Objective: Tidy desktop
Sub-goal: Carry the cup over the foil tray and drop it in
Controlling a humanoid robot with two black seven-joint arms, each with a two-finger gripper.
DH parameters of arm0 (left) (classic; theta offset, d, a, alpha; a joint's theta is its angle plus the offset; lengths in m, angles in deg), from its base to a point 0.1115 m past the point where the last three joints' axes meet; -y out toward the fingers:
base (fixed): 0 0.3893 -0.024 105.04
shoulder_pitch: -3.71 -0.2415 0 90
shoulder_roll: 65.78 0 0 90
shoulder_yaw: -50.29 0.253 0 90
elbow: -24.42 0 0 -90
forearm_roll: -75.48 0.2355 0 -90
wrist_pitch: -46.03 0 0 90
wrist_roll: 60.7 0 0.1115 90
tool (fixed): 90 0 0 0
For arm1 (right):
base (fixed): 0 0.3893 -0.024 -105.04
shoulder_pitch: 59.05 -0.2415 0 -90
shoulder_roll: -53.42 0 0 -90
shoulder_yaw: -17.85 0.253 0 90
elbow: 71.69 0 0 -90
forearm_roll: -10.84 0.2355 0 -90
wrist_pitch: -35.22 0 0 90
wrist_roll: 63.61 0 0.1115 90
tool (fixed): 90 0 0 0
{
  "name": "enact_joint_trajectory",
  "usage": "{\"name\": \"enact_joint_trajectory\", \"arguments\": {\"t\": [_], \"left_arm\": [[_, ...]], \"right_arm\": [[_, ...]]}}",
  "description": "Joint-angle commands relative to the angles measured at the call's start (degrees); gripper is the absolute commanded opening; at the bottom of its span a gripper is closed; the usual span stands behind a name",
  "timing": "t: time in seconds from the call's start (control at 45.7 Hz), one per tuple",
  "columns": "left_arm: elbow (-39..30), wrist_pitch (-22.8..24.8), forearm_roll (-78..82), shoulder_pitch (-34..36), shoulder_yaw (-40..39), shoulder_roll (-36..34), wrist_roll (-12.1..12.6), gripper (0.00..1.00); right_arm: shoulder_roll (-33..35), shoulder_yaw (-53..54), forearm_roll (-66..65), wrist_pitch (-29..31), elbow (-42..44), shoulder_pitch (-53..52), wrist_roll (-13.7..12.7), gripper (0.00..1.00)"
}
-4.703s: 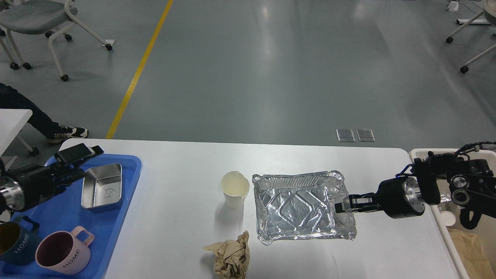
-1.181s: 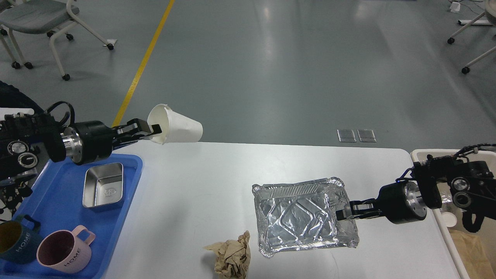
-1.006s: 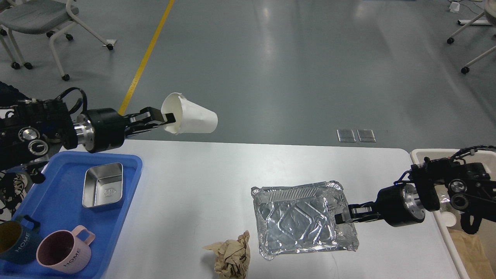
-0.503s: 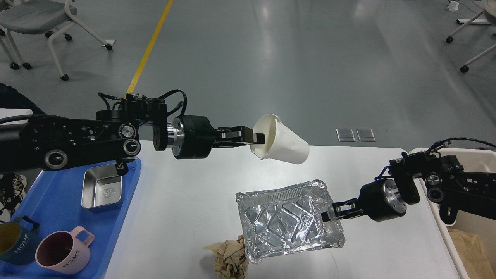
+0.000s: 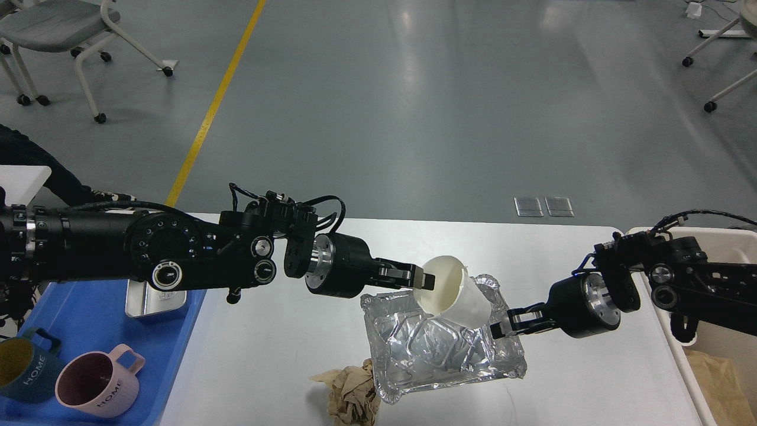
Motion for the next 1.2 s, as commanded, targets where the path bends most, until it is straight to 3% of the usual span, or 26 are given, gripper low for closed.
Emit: {"name": "enact_joint_trajectory", "arguments": {"t": [0.0, 0.262, 0.459, 0.7, 1.181], "left_arm": [[0.36, 0.0, 0.0, -0.33, 0.27, 0.14, 0.16, 0.08], [5.46, -0.09, -1.23, -1.91, 0.18, 6.99, 0.16, 0.12], [8.19, -0.09, -3.42, -1.39, -0.26, 9.72, 0.16, 0.4], [8.36, -0.62, -4.66, -1.21, -0.96, 9.63, 0.16, 0.57], [8.45, -2.11, -6.06, -1.21, -2.54, 7.7, 0.16, 0.59]], "right_arm": [[-0.16, 0.06, 0.0, 0.0, 0.07, -0.11, 0.0, 0.0], [0.01, 0.06, 0.0, 0.0, -0.02, -0.11, 0.0, 0.0], [0.54, 0.06, 0.0, 0.0, -0.11, -0.11, 0.0, 0.0], [0.54, 0.15, 0.0, 0.0, -0.11, -0.11, 0.0, 0.0], [0.63, 0.15, 0.0, 0.0, -0.11, -0.11, 0.0, 0.0]]}}
